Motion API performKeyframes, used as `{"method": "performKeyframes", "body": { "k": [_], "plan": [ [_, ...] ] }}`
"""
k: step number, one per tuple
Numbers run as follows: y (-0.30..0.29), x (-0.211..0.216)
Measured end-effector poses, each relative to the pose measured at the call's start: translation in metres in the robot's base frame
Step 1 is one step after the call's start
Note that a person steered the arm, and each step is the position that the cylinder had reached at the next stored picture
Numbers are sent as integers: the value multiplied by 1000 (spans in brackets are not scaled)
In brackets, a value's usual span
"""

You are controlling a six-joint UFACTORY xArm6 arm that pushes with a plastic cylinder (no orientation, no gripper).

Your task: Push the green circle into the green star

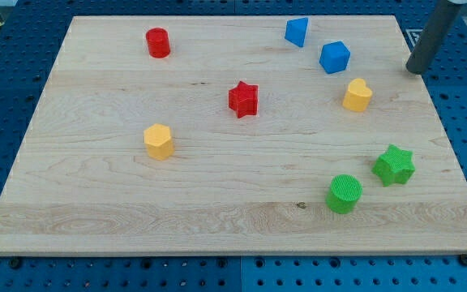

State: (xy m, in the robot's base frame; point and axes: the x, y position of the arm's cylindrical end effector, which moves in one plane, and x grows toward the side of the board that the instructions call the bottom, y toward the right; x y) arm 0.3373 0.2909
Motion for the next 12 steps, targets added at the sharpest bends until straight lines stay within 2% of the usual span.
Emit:
{"method": "performKeyframes", "body": {
  "k": [6, 9, 12],
  "plan": [
    [15, 40],
    [8, 96],
    [7, 96]
  ]
}}
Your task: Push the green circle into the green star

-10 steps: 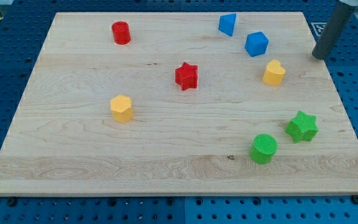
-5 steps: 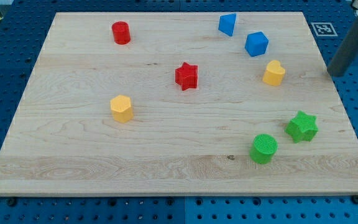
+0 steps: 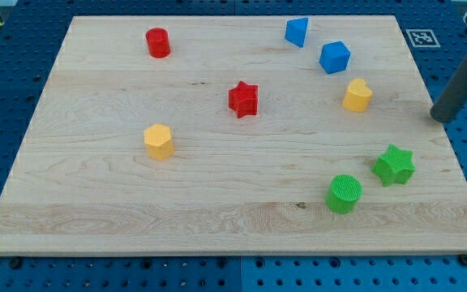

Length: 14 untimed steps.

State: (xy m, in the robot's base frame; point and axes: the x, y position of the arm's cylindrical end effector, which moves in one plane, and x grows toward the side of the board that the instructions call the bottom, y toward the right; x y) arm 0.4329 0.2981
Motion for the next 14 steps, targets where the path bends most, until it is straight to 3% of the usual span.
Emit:
{"method": "performKeyframes", "body": {
  "k": [8, 10, 12, 14],
  "plan": [
    [-86, 31],
    [-150, 45],
    [-218, 84],
    [-232, 133]
  ]
}}
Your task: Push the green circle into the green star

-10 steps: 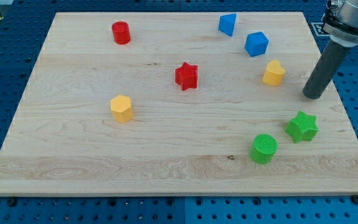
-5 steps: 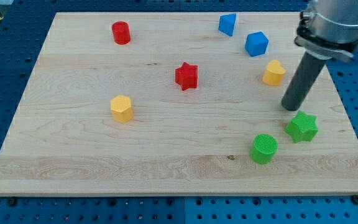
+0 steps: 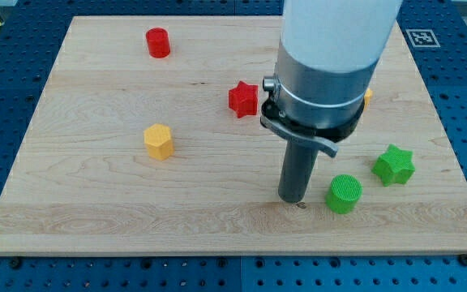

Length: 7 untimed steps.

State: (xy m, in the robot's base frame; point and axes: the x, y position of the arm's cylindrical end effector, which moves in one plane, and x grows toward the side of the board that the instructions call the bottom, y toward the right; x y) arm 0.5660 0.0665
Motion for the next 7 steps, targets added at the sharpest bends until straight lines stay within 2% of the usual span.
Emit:
{"method": "performKeyframes", "body": {
  "k": [1, 2, 3, 4, 6, 7],
  "plan": [
    [0, 22],
    [14, 27],
    [56, 27],
    [65, 27],
    [34, 18],
    [42, 7]
  ]
}}
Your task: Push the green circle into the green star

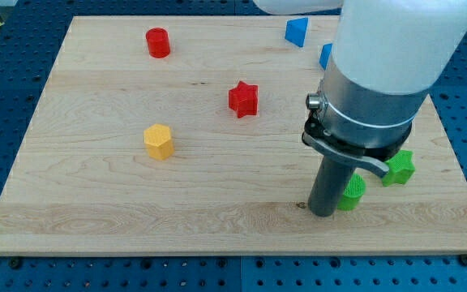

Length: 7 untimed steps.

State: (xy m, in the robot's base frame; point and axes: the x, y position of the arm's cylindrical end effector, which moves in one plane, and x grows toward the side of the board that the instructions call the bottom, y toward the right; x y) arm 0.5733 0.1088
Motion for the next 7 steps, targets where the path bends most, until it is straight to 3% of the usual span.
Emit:
{"method": "performKeyframes", "body": {
  "k": [7],
  "plan": [
    [36, -24]
  ]
}}
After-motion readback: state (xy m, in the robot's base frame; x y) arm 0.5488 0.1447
